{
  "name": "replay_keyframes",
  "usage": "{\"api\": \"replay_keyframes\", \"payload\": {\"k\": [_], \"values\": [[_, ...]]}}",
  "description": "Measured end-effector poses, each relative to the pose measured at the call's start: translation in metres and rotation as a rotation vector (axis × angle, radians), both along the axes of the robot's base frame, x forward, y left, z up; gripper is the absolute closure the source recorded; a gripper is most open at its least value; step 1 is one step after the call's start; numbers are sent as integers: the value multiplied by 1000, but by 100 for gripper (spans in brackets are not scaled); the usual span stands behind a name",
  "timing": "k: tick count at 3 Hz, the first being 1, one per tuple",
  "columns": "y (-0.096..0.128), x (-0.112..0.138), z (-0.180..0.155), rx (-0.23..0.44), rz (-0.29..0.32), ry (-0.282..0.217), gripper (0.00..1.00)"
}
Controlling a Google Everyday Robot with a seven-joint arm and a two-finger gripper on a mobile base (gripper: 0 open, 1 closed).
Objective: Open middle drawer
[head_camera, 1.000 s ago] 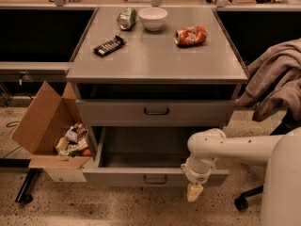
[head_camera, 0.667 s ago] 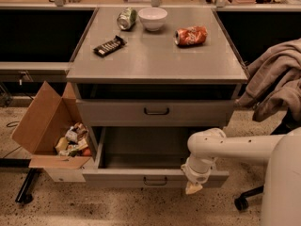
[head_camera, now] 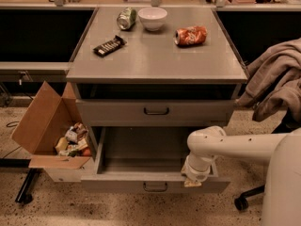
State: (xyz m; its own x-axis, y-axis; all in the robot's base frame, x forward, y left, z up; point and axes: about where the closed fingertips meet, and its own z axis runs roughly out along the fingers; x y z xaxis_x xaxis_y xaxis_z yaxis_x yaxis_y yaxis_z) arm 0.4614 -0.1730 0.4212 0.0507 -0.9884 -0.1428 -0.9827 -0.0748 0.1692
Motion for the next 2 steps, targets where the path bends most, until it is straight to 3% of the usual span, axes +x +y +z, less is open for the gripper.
{"api": "replay_keyframes", "payload": {"k": [1,2], "values": [[0,2,1,0,0,0,100],[0,-17,2,-9,13,10,100]]}}
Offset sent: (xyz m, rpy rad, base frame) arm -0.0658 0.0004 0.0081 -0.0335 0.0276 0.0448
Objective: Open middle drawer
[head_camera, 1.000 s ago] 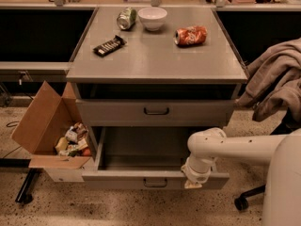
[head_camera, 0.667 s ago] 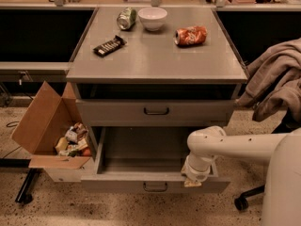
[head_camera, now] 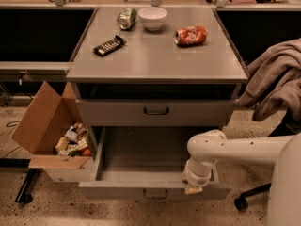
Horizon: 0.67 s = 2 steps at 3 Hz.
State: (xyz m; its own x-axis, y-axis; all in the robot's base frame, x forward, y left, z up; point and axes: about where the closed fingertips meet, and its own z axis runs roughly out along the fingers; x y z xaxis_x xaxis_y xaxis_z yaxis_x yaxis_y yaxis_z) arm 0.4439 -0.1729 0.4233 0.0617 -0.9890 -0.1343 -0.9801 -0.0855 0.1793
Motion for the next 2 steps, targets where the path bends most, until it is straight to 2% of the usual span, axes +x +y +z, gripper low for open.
{"api": "replay_keyframes", "payload": {"k": [1,2], "values": [[0,0,0,0,0,0,81],[0,0,0,0,0,0,50]]}}
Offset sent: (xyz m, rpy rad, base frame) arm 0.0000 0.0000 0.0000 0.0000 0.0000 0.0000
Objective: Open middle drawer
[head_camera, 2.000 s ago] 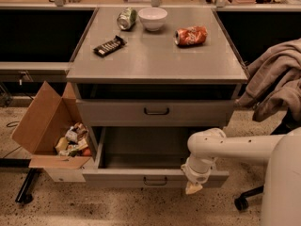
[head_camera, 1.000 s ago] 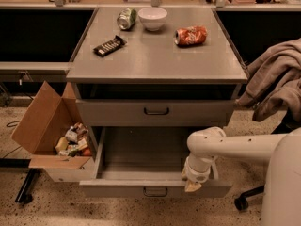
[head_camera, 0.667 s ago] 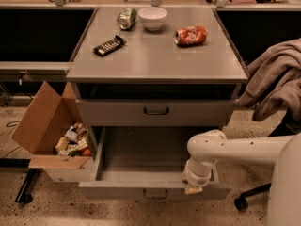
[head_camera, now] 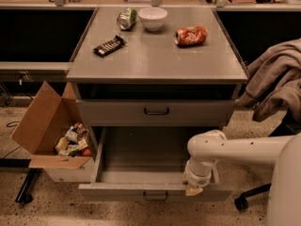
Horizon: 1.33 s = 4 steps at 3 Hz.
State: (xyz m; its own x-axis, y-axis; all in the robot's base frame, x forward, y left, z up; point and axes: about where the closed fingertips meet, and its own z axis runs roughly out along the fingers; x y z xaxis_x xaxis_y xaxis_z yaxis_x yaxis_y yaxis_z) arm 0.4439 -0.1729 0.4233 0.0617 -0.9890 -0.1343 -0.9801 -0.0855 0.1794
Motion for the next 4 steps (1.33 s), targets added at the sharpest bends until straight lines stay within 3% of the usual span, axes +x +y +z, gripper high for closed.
{"api": "replay_keyframes", "payload": {"k": [2,4], "values": [[0,0,0,0,0,0,4],[0,0,0,0,0,0,0]]}}
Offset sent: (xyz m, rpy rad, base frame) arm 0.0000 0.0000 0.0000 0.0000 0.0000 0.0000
